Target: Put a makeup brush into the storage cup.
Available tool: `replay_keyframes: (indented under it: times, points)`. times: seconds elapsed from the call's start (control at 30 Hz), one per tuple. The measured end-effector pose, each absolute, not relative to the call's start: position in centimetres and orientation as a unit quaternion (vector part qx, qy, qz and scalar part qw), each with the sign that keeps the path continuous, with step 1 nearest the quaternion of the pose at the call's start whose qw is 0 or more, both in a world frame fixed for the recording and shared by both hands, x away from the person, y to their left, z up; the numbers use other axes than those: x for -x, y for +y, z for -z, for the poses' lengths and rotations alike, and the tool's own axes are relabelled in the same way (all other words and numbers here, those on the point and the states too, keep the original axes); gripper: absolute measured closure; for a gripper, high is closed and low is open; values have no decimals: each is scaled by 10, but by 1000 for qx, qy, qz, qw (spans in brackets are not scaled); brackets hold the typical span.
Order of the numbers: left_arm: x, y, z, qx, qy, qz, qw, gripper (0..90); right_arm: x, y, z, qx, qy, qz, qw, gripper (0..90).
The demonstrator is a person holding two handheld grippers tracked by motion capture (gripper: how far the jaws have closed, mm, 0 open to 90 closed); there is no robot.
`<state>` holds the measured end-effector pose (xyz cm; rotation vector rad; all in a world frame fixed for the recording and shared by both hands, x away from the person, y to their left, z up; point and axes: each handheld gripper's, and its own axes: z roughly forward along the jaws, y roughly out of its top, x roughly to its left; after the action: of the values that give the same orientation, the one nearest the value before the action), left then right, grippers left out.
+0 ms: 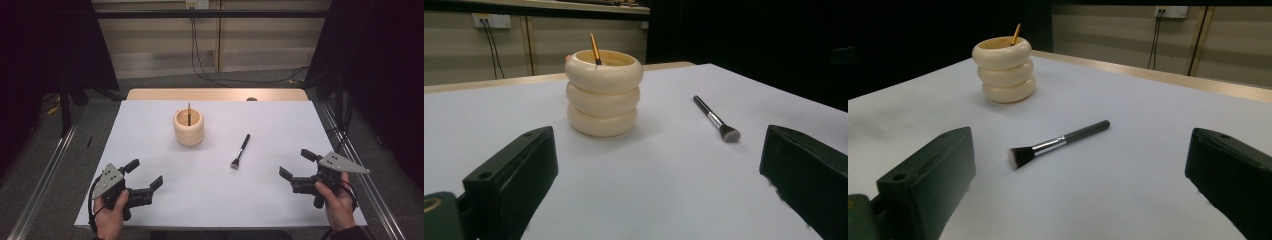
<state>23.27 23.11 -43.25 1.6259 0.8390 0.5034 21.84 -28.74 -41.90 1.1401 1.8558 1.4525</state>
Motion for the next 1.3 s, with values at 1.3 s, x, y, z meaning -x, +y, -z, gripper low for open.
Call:
replay_keyframes:
  times: [1.3]
  points:
    - [-232, 235, 432, -700, 356, -219, 580, 19, -331, -231, 382, -371, 766, -483, 206, 7]
